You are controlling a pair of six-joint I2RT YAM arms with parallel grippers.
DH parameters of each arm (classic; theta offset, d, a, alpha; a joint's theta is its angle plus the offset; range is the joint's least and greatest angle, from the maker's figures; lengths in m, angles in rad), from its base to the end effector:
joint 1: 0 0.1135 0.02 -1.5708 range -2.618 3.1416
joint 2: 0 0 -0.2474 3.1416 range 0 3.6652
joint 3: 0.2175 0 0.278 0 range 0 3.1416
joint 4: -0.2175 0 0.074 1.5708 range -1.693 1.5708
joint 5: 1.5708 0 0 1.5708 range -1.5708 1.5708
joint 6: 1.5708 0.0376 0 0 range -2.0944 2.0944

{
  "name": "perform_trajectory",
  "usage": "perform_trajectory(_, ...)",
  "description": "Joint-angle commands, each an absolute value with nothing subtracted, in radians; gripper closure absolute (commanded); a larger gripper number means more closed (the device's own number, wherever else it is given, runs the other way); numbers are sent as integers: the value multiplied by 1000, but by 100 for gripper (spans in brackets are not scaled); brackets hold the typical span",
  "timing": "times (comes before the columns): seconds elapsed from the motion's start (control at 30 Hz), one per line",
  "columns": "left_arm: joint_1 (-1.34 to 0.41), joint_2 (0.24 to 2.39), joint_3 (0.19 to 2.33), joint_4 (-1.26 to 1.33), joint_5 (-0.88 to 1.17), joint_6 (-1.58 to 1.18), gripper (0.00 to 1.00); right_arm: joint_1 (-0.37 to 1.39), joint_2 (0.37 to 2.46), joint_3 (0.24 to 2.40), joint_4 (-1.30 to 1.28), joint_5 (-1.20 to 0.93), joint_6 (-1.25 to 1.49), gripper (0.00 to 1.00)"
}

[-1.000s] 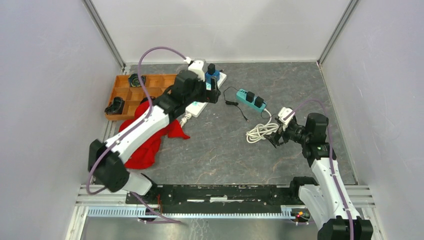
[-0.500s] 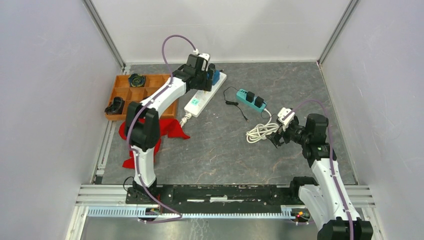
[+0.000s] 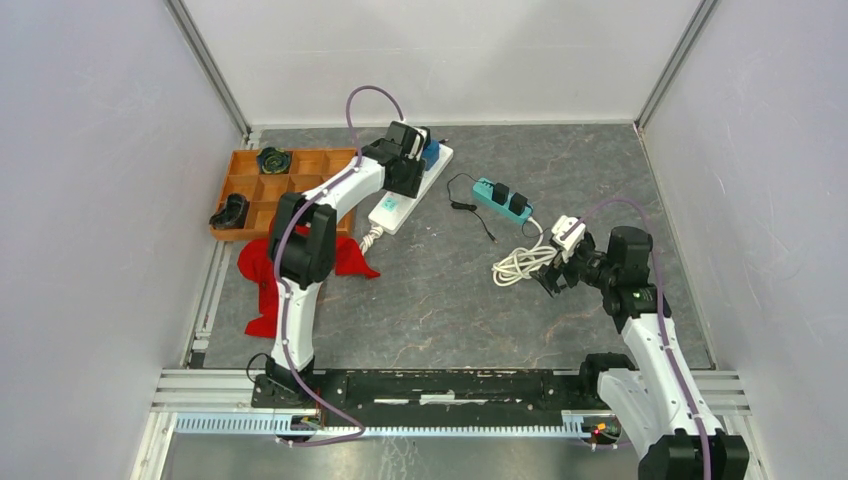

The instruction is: Pull the plug off the socket

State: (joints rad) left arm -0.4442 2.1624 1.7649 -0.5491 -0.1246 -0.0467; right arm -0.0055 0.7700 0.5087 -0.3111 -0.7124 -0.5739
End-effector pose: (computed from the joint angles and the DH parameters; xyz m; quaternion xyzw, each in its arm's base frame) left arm 0.4504 -0.2092 0.1788 0.1688 0.9349 -0.0170 0.3117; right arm 0.2064 0.0234 0.2181 -0.3910 0.7430 0.1652 0.5174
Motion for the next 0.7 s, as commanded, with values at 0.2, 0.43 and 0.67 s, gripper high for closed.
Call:
perform_trajectory(0.2, -436, 2196, 1847, -548, -147, 14, 89, 22, 774, 523, -297, -703, -586, 3)
perform_trajectory(0.43, -437, 2014, 1742, -435, -19, -125, 98, 26, 843, 523, -248, -908, -478, 3)
perform_trajectory(0.67, -469, 1784, 1376, -129, 153, -501, 98, 145, 1078, 555, 183, -975, 34, 2)
